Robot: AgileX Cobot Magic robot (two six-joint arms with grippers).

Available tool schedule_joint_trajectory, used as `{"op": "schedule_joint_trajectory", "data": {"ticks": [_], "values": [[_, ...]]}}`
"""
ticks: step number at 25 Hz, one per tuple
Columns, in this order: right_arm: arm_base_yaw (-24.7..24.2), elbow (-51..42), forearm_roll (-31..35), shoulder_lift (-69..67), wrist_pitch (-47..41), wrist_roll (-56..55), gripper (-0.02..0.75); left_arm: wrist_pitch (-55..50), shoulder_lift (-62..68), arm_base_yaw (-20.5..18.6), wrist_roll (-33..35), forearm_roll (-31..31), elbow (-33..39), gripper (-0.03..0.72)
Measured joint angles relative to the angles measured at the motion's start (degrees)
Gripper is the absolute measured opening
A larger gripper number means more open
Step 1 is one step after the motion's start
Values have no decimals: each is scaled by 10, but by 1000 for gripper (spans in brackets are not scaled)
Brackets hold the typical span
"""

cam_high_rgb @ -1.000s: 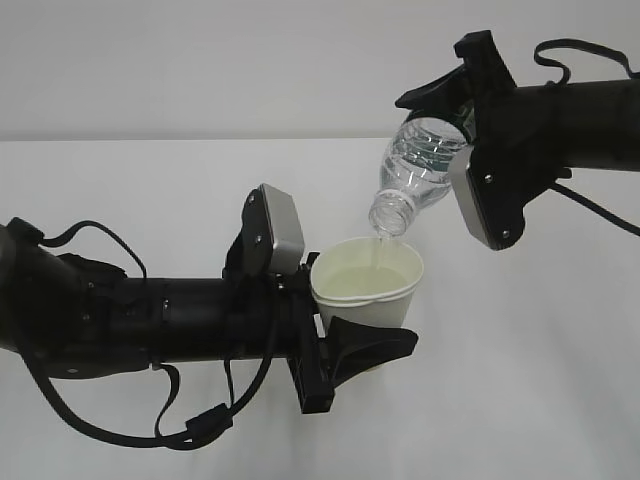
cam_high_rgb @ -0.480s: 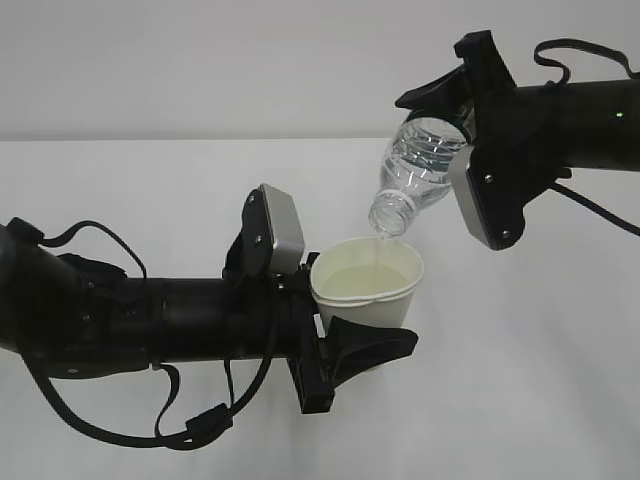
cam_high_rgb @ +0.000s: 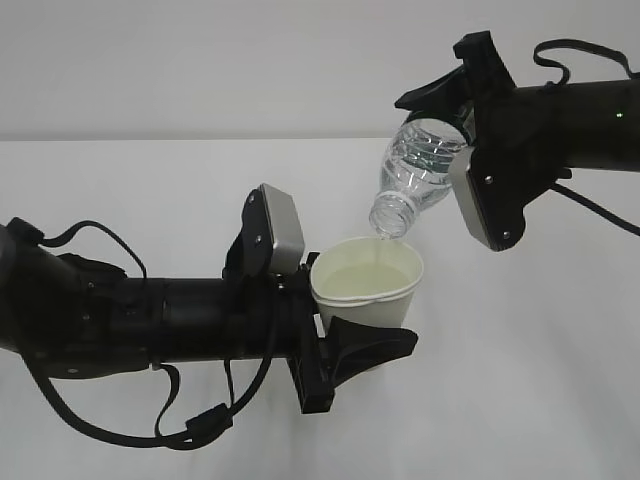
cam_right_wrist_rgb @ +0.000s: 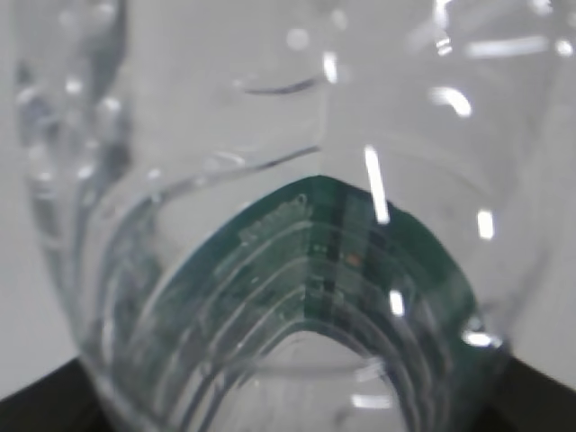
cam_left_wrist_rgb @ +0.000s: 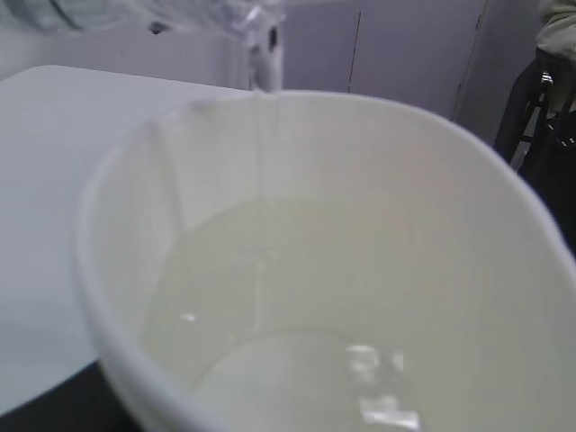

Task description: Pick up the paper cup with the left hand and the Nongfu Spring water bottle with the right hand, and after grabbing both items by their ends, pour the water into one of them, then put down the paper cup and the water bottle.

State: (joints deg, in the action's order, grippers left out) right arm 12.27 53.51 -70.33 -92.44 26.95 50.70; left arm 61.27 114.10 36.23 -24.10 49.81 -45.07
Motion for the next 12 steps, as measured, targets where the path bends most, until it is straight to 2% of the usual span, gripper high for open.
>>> {"op": "schedule_joint_trajectory", "data": {"ticks": [12], "values": [[0, 0, -2, 0, 2, -21, 491, -1, 0, 0, 0, -5, 0, 438]]}}
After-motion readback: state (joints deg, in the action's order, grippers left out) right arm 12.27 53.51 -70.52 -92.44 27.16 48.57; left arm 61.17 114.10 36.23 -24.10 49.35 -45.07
